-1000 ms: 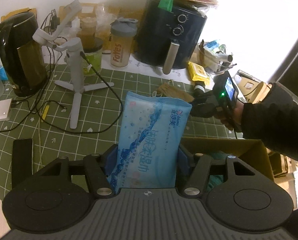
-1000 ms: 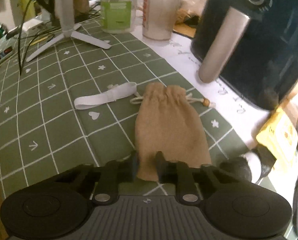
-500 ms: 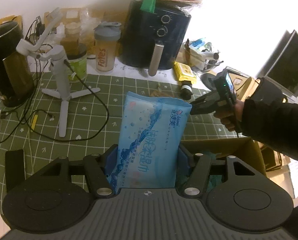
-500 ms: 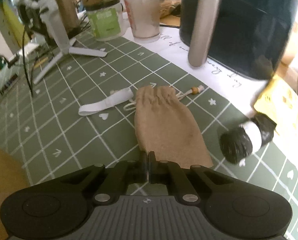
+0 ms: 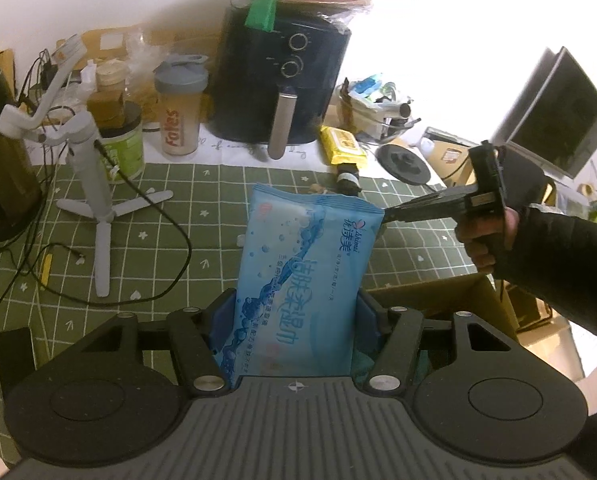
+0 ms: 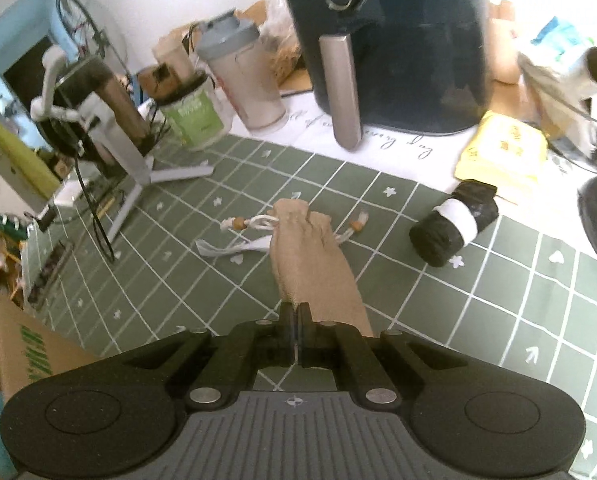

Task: Organize soft objects
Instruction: 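Grasp the tan drawstring pouch with the right gripper and lift it, then carry the blue wipes and tan pouch over the cardboard box with both grippers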

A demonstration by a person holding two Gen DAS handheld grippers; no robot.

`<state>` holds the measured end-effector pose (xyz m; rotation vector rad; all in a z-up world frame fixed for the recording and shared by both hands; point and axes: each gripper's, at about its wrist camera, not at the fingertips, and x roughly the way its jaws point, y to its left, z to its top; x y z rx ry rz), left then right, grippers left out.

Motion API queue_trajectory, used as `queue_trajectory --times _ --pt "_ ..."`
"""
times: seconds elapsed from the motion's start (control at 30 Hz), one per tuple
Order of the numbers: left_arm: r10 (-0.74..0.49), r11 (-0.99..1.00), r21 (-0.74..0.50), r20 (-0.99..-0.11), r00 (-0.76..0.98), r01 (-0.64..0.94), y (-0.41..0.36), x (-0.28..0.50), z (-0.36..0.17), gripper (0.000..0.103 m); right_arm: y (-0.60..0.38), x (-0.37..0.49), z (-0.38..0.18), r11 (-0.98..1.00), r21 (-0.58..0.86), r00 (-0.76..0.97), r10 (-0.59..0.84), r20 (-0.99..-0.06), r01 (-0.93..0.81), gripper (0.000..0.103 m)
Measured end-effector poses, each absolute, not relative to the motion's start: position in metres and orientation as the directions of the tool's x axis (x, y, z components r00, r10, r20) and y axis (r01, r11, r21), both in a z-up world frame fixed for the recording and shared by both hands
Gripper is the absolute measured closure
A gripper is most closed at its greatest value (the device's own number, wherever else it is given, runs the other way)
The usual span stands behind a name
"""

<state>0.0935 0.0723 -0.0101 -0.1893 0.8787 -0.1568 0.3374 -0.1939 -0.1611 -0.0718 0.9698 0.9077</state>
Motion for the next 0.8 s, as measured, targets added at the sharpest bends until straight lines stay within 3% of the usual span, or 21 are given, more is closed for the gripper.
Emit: queue_trajectory --times 0.8 --pt "-0.302 0.953 -0.243 -0.709 0.637 0.182 0.061 0.101 -0.001 0.043 -0.263 0.241 -0.062 0.708 0.369 0.456 0.684 -0.569 -0.601 0.1"
